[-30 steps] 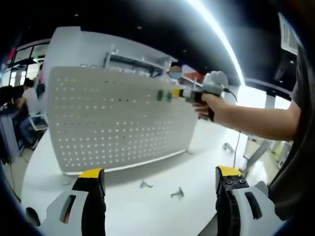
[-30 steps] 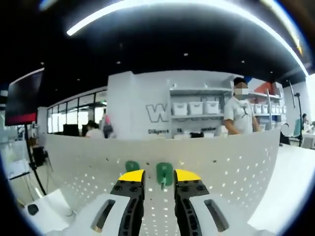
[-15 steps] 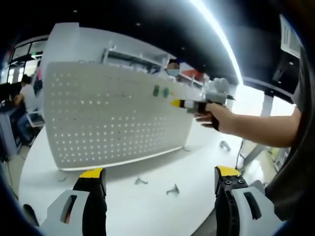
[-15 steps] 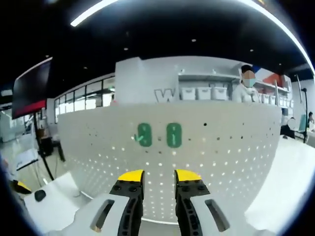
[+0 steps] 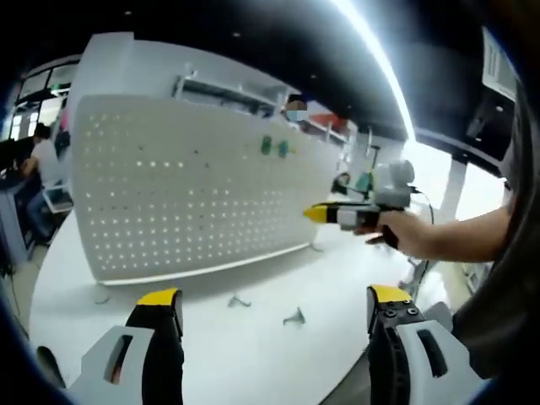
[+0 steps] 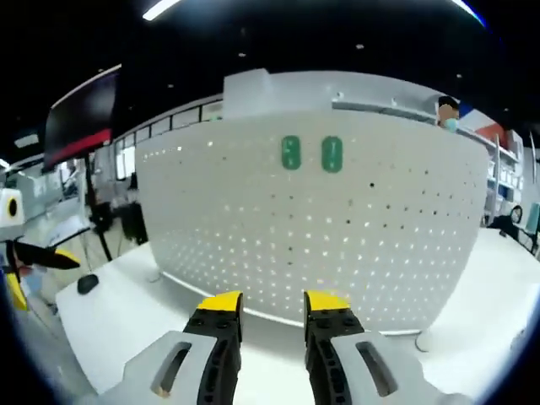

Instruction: Insert the hook assembly into the mounting plate slot until the hook locks in place.

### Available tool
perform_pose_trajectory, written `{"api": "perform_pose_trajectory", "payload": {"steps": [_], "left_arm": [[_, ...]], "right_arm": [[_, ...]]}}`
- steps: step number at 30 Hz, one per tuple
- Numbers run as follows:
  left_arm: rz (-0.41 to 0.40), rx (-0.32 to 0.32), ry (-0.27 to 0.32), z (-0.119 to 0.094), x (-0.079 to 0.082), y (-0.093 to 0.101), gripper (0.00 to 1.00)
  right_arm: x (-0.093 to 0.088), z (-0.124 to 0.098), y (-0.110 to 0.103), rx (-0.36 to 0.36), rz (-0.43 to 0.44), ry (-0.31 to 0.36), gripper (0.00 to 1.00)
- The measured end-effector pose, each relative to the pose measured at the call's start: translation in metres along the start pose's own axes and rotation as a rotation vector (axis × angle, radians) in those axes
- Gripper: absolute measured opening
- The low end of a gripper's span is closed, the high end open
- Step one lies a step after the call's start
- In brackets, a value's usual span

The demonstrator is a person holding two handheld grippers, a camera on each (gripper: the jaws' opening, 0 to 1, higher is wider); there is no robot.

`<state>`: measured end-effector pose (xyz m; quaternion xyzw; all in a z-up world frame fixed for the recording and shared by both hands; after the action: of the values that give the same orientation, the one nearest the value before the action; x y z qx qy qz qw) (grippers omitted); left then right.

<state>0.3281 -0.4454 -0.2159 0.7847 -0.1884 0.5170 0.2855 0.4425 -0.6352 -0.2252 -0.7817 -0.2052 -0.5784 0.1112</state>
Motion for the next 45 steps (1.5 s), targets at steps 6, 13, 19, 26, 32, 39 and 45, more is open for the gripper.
{"api": "perform_pose_trajectory", "payload": {"steps": [6, 13, 19, 26, 32, 39, 45], "left_arm": [[-0.017, -0.011, 0.000, -0.001, -0.004, 0.002, 0.91], [-0.019, -0.021, -0.015, -0.001, -0.009, 0.007, 0.91], [-0.032, -0.037, -0.031, -0.003, -0.014, 0.011, 0.89], [-0.053, -0.047, -0.042, -0.005, -0.021, 0.015, 0.88], [-0.084, -0.059, -0.061, -0.007, -0.031, 0.017, 0.90], [-0.096, -0.055, -0.111, -0.009, -0.044, 0.013, 0.87], [-0.128, -0.072, -0.143, -0.005, -0.054, 0.017, 0.83]], "right_arm": [[-0.024, -0.020, -0.033, 0.072, -0.059, -0.056, 0.29], [-0.050, -0.037, -0.063, 0.130, -0.061, -0.105, 0.31], [-0.062, -0.050, -0.077, 0.144, -0.023, -0.137, 0.35], [-0.070, -0.062, -0.086, 0.148, 0.022, -0.150, 0.38], [-0.076, -0.073, -0.087, 0.147, 0.048, -0.169, 0.42], [-0.081, -0.086, -0.087, 0.132, 0.109, -0.174, 0.42], [-0.084, -0.091, -0.091, 0.130, 0.111, -0.183, 0.42]]}}
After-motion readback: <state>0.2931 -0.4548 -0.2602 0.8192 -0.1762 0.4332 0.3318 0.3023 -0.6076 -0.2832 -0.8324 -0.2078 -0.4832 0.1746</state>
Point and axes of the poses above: the point that each gripper's makers call its tool centre point, and the gripper's own axes: z roughly forward along the fingers, y roughly to its right, x roughly out of its top, the point moved 1 cm from there along -z, roughly backward along the fingers, and after that the axes turned 1 degree about -z, right-handed, at the moved point
